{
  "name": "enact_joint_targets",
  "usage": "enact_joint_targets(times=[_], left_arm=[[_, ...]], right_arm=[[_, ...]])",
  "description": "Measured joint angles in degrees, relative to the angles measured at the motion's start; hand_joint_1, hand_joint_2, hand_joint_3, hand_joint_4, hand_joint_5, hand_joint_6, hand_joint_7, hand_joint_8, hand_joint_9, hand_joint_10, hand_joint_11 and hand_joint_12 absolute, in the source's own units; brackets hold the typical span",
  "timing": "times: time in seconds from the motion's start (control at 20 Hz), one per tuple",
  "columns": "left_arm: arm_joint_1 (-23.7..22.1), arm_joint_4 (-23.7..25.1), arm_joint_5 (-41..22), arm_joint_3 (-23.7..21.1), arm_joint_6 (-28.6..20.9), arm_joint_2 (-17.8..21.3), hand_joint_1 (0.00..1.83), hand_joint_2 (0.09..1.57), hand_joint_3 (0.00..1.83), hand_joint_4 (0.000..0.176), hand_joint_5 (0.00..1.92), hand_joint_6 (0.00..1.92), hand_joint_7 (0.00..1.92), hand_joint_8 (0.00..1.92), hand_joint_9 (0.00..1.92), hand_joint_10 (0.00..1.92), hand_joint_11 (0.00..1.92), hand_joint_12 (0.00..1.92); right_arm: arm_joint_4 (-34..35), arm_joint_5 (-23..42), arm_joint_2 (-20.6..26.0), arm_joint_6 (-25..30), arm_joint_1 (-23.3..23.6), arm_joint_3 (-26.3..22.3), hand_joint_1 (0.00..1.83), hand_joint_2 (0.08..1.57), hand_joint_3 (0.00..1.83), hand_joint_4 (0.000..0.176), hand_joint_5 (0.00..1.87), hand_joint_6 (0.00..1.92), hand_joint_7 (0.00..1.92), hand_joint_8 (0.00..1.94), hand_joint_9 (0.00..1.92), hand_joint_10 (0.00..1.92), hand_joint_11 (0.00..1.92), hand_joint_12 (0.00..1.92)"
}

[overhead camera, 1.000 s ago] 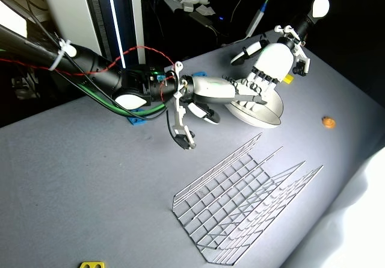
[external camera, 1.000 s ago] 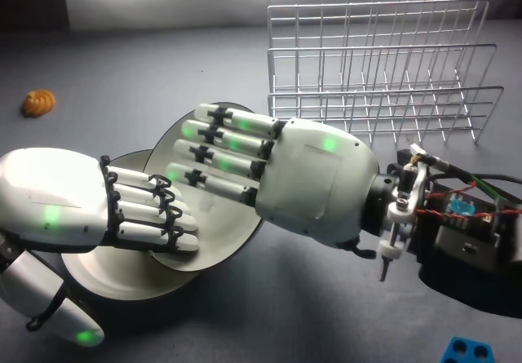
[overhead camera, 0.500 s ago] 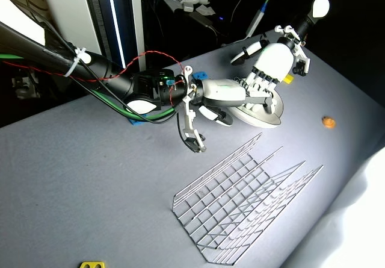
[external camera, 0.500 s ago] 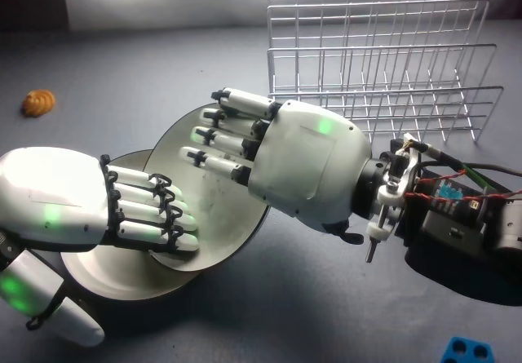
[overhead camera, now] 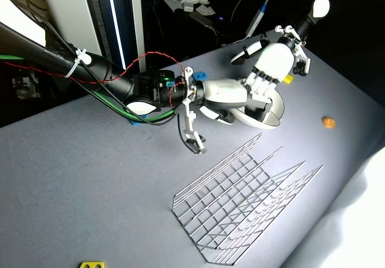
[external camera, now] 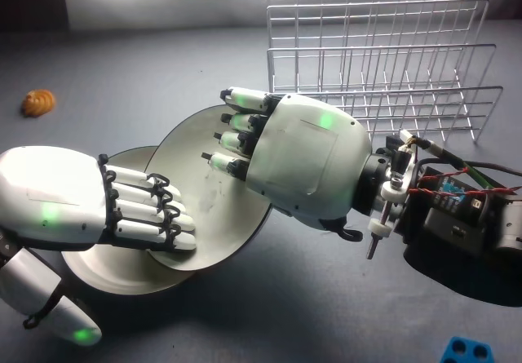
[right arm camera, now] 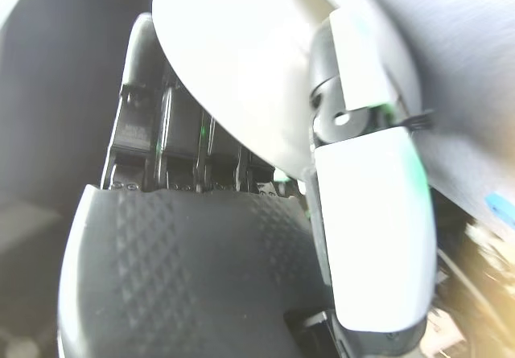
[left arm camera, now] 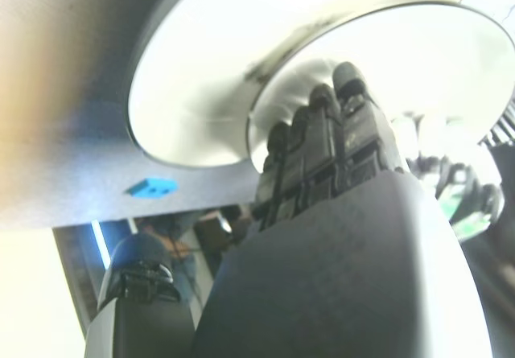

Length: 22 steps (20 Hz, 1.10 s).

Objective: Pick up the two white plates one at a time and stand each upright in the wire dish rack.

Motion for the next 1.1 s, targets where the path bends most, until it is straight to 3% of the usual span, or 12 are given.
enact_joint_targets(times=[0.15, 0.2, 0.35, 0.4, 0.5, 0.55, 0.6, 0.65, 0.8, 0.95, 1.0, 1.1], left_arm=[[-0.31, -0.02, 0.11, -0.07, -0.04, 0.13, 0.00, 1.08, 0.00, 0.000, 0.14, 0.00, 0.13, 0.00, 0.12, 0.00, 0.00, 0.32], [-0.87, 0.39, 0.11, -0.13, -0.04, 0.20, 0.00, 1.08, 0.00, 0.000, 0.15, 0.00, 0.14, 0.00, 0.13, 0.00, 0.00, 0.33], [-2.80, 1.20, -0.24, -0.55, -0.11, 1.18, 0.00, 1.08, 0.00, 0.000, 0.13, 0.00, 0.12, 0.00, 0.11, 0.00, 0.00, 0.28], [-3.04, 0.55, -0.70, -0.55, -0.24, 1.64, 0.00, 1.08, 0.00, 0.000, 0.13, 0.00, 0.12, 0.00, 0.11, 0.00, 0.00, 0.32], [-4.72, -0.63, -1.70, -0.55, -1.36, 3.37, 0.00, 1.08, 0.00, 0.000, 0.11, 0.00, 0.11, 0.00, 0.10, 0.00, 0.00, 0.29], [-5.20, -1.22, -2.01, -0.57, -1.68, 4.11, 0.00, 1.08, 0.00, 0.000, 0.11, 0.00, 0.11, 0.00, 0.10, 0.00, 0.00, 0.29], [-5.60, -1.38, -2.01, -0.87, -1.97, 4.81, 0.00, 1.08, 0.00, 0.000, 0.11, 0.00, 0.11, 0.00, 0.10, 0.00, 0.00, 0.29], [-5.97, -1.11, -2.54, -1.16, -2.64, 5.79, 0.00, 1.08, 0.00, 0.000, 0.14, 0.00, 0.14, 0.01, 0.13, 0.01, 0.00, 0.34], [-6.73, -0.28, -4.17, -1.38, -3.58, 7.74, 0.00, 1.08, 0.00, 0.000, 0.12, 0.00, 0.11, 0.00, 0.10, 0.00, 0.00, 0.30], [-7.91, -0.57, -5.03, -1.20, -4.94, 9.73, 0.00, 1.08, 0.00, 0.000, 0.12, 0.00, 0.11, 0.00, 0.10, 0.00, 0.00, 0.28], [-8.02, -0.76, -5.16, -1.11, -5.68, 10.16, 0.00, 1.08, 0.00, 0.000, 0.11, 0.00, 0.10, 0.00, 0.09, 0.00, 0.00, 0.25], [-8.22, -0.31, -5.66, -0.66, -6.08, 10.58, 0.00, 1.08, 0.00, 0.000, 0.12, 0.00, 0.11, 0.00, 0.10, 0.00, 0.00, 0.28]], right_arm=[[0.20, 0.13, 0.00, -0.04, 0.00, 0.00, 1.18, 1.20, 0.00, 0.000, 0.84, 1.29, 0.81, 1.19, 0.79, 0.82, 0.52, 1.47], [0.17, 0.15, 0.00, -0.13, 0.00, 0.00, 1.31, 1.20, 0.00, 0.000, 0.84, 1.30, 0.82, 1.18, 0.72, 1.26, 0.53, 1.48], [0.63, 0.20, -0.02, -0.02, 0.02, 0.00, 1.33, 1.21, 0.00, 0.000, 0.80, 1.36, 0.80, 1.22, 0.67, 1.40, 0.51, 1.48], [0.70, 0.35, -0.02, -0.02, 0.02, 0.00, 1.21, 1.21, 0.00, 0.000, 0.82, 1.33, 0.81, 1.20, 0.71, 1.03, 0.52, 1.49], [1.09, 0.66, 0.00, -0.07, 0.07, 0.00, 1.19, 1.19, 0.00, 0.000, 0.84, 1.31, 0.85, 1.13, 0.85, 0.73, 0.58, 1.41], [1.16, 0.85, 0.00, -0.04, 0.07, 0.00, 1.32, 1.16, 0.01, 0.000, 0.84, 1.26, 0.92, 1.04, 0.83, 1.14, 0.62, 1.39], [1.33, 0.98, 0.00, -0.09, 0.07, 0.00, 1.32, 1.16, 0.01, 0.000, 0.84, 1.26, 0.92, 1.04, 0.83, 1.14, 0.62, 1.39], [1.27, 1.07, 0.04, 0.02, 0.07, 0.00, 1.20, 1.16, 0.00, 0.009, 0.87, 1.20, 0.93, 1.05, 0.92, 0.74, 0.65, 1.38], [1.05, 1.42, 0.52, 0.46, 0.48, -0.76, 1.21, 1.14, 0.00, 0.005, 0.88, 1.15, 0.99, 1.01, 1.05, 0.59, 0.72, 1.32], [1.44, 1.46, 2.01, 0.63, 1.77, -2.84, 1.21, 1.15, 0.00, 0.003, 0.86, 1.16, 0.98, 1.04, 1.05, 0.61, 0.70, 1.35], [1.62, 1.44, 2.67, 0.68, 2.21, -3.98, 1.34, 1.13, 0.00, 0.000, 0.86, 1.15, 0.97, 0.98, 0.95, 1.08, 0.69, 1.35], [1.90, 1.81, 3.93, 0.98, 2.82, -6.10, 1.37, 1.13, 0.00, 0.000, 0.88, 1.13, 0.98, 0.97, 0.91, 1.19, 0.68, 1.36]])
